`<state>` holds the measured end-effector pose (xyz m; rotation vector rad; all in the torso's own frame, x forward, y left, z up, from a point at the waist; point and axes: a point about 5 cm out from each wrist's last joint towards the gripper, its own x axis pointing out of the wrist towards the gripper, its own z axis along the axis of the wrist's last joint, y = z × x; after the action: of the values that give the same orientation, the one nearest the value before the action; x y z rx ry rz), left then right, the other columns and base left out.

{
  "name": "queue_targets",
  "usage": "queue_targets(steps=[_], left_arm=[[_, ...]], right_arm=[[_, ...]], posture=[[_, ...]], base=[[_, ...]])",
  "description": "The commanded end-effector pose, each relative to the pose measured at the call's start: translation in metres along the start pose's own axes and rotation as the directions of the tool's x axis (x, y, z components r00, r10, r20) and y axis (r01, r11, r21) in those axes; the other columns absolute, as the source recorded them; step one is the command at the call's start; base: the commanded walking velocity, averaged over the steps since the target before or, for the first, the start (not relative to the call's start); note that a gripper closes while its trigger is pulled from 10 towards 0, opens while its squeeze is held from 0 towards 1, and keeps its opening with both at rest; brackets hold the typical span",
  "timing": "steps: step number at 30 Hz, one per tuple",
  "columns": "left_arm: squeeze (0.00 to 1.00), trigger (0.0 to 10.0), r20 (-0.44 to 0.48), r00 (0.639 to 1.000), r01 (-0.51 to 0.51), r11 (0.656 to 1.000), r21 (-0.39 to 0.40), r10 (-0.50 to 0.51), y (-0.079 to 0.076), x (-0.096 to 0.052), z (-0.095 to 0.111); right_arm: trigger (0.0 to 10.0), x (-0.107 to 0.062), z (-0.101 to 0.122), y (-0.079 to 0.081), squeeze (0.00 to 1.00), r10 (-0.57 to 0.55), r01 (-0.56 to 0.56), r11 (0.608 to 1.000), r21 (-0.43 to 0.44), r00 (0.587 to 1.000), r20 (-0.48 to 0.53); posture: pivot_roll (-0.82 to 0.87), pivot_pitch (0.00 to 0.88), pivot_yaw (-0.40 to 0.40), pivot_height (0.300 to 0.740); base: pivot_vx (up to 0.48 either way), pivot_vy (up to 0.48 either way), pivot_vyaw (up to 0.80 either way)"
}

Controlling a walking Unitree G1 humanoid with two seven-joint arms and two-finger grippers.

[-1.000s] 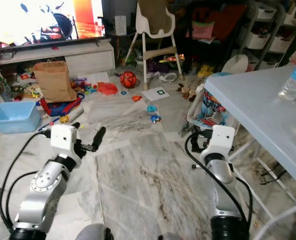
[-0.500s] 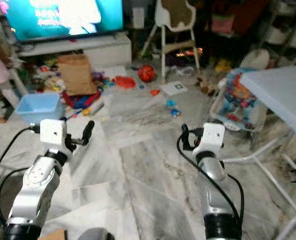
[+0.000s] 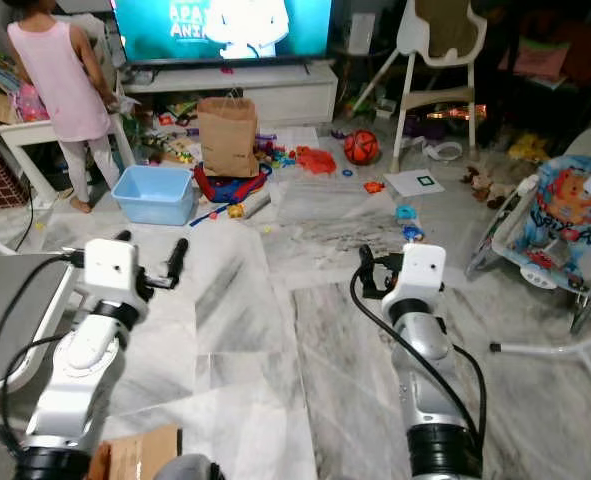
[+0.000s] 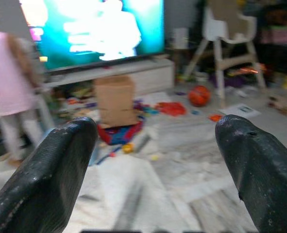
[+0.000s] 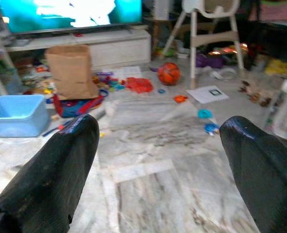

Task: Restocking fridge

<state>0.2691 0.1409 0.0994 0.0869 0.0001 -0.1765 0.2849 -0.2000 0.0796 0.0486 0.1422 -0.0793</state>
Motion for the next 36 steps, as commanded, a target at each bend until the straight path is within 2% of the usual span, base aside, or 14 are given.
queue_targets(steps=[1,26,28,36], left_arm=[[0.00,10.0,0.006,1.000,0.005,1.000,0.017,-0.005,0.000,0.002,0.001],[0.00,10.0,0.007,0.999,0.036,0.999,0.024,-0.036,-0.005,0.002,0.001],[0.00,10.0,0.023,0.998,0.059,0.998,-0.003,-0.059,-0.007,0.001,0.003],[0.00,10.0,0.033,0.992,0.121,0.993,-0.017,-0.120,-0.011,-0.001,0.004]], right_arm=[[10.0,-0.001,0.000,-0.005,0.00,-0.023,0.023,1.000,0.004,1.000,0.000],[10.0,0.000,0.001,-0.005,0.00,-0.019,0.019,1.000,-0.003,1.000,0.004],[10.0,0.000,0.001,-0.006,0.00,-0.025,0.025,1.000,0.000,1.000,-0.002],[10.0,0.000,0.000,-0.006,0.00,-0.029,0.029,1.000,-0.002,1.000,-0.009]], posture=[[0.03,0.000,-0.033,0.740],[0.03,0.000,-0.037,0.740],[0.03,0.000,-0.038,0.740],[0.03,0.000,-0.037,0.740]], base=[[0.000,0.000,0.00],[-0.230,0.000,0.00],[0.000,0.000,0.00],[0.000,-0.034,-0.74]])
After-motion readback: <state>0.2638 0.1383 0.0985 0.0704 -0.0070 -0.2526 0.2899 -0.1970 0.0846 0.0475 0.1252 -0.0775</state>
